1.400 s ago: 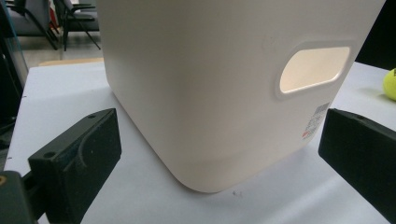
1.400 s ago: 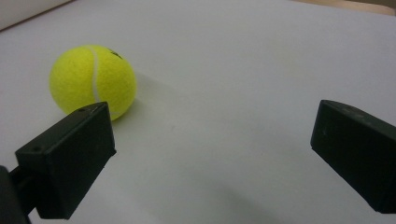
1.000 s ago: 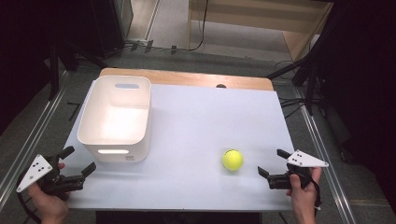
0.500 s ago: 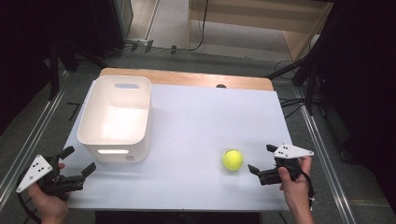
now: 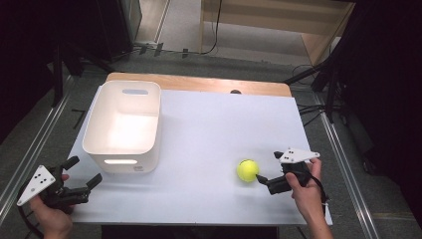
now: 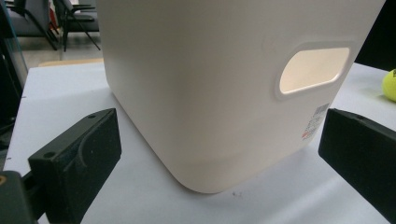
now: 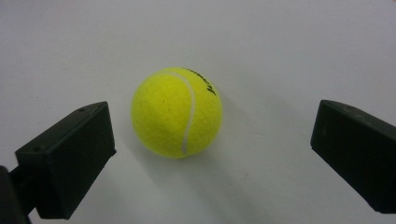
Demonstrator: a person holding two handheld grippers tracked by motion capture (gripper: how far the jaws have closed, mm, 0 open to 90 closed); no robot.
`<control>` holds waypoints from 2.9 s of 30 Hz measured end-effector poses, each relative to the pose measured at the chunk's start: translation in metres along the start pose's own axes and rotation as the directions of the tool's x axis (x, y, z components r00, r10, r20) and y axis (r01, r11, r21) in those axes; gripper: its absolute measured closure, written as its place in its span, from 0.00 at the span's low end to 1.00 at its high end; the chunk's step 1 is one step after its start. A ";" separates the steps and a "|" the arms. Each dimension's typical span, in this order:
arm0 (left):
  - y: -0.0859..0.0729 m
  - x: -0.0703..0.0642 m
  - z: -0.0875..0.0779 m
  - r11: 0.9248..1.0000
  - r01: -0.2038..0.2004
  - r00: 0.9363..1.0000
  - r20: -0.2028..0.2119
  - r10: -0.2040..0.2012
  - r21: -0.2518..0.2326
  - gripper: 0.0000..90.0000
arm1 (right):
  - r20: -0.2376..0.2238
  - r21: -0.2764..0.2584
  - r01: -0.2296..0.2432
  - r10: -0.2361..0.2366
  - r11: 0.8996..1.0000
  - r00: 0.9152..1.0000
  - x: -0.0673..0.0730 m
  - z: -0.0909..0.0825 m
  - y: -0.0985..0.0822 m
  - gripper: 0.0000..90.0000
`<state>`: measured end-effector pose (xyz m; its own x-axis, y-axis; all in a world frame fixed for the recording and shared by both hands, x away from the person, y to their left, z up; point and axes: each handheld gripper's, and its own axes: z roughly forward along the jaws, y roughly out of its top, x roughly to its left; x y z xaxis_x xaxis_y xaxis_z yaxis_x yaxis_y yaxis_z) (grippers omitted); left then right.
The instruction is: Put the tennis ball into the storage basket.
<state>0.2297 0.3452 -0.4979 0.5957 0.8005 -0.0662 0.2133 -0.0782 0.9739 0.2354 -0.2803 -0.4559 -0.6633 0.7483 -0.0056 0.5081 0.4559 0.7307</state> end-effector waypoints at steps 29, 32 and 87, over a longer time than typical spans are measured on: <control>0.000 0.000 0.000 1.000 -0.001 1.000 0.000 0.001 0.002 0.00 | -0.085 0.222 0.108 -0.091 0.969 0.992 0.011 0.039 0.013 0.00; 0.000 0.000 0.000 1.000 -0.001 1.000 0.000 0.001 0.002 0.00 | -0.084 0.251 0.110 -0.092 0.962 0.992 0.010 0.043 0.015 0.00; 0.000 0.000 0.000 1.000 0.001 1.000 0.001 -0.001 0.002 0.00 | -0.169 0.338 0.180 -0.128 0.924 0.977 0.010 0.067 0.036 0.27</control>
<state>0.2298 0.3449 -0.4980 0.5961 0.8001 -0.0672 0.2150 -0.0784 0.9735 0.2840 -0.2238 -0.4752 -0.8061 0.5916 0.0159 0.5360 0.7184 0.4433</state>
